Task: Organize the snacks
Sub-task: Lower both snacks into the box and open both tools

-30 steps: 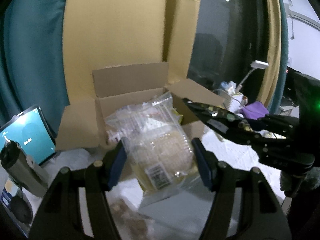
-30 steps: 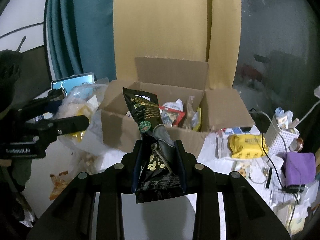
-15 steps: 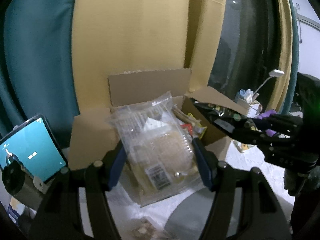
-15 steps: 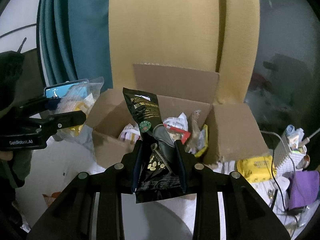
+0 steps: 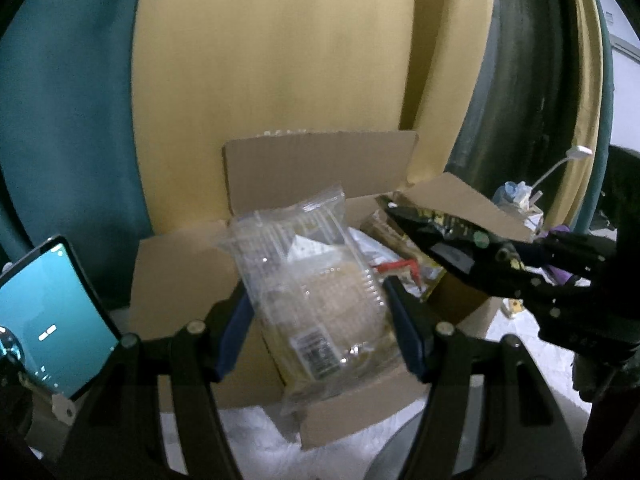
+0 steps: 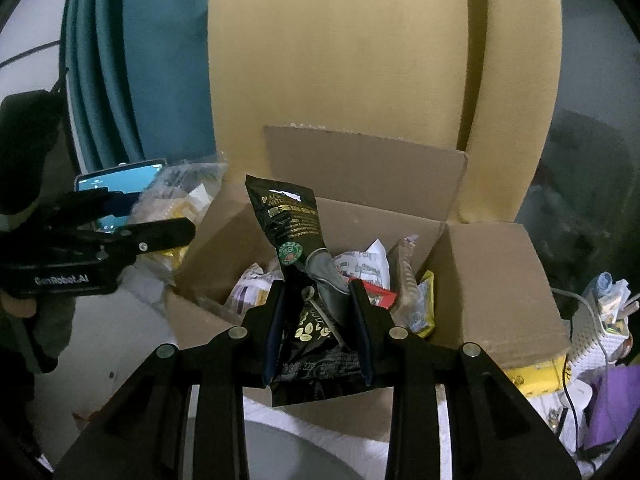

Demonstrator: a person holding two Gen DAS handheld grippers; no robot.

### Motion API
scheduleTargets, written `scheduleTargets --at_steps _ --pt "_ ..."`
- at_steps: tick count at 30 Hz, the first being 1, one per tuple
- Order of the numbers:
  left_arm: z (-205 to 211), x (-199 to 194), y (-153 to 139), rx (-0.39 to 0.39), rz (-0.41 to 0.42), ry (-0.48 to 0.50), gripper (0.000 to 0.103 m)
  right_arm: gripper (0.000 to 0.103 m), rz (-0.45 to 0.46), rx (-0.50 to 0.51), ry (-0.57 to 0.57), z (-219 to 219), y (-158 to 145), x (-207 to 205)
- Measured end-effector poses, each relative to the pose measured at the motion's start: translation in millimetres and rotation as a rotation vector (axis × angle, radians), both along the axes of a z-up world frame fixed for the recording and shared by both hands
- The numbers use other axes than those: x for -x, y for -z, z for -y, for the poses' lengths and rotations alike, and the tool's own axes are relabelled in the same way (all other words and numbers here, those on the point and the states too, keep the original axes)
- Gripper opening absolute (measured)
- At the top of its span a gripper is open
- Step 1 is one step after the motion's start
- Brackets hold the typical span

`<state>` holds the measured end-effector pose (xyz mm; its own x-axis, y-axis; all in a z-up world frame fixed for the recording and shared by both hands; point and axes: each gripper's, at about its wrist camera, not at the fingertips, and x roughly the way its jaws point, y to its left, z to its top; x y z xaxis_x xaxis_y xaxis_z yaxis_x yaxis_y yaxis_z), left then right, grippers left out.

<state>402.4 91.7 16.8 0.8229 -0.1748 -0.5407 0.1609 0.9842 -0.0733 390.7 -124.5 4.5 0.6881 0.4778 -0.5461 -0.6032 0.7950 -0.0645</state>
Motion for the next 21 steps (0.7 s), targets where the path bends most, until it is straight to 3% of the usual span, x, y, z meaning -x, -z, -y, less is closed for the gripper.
scheduleTargets --at_steps 12,14,15,18,19,21 --pt "-6.7 -54.7 32.8 0.002 -0.088 -0.029 0.067 0.033 -0.060 0.003 0.004 -25.0 21.6 -50.1" --pt "-8.9 -59.7 35.9 0.013 -0.096 -0.039 0.070 0.033 -0.072 0.009 0.005 -28.6 26.0 -56.4" --pt "-9.6 -61.6 36.7 0.021 -0.099 -0.040 0.076 0.033 -0.076 0.012 0.009 -30.1 28.2 -59.2" --pt "-12.3 -62.7 35.4 0.040 -0.094 -0.052 0.080 0.042 -0.091 0.012 0.023 -32.9 31.8 -66.7" --pt "-13.1 -62.3 34.5 0.043 -0.093 -0.056 0.080 0.050 -0.094 0.008 0.023 -33.2 32.3 -67.6" --pt "-14.0 -60.7 32.7 0.047 -0.091 -0.061 0.080 0.051 -0.094 0.005 0.022 -33.8 32.2 -67.3"
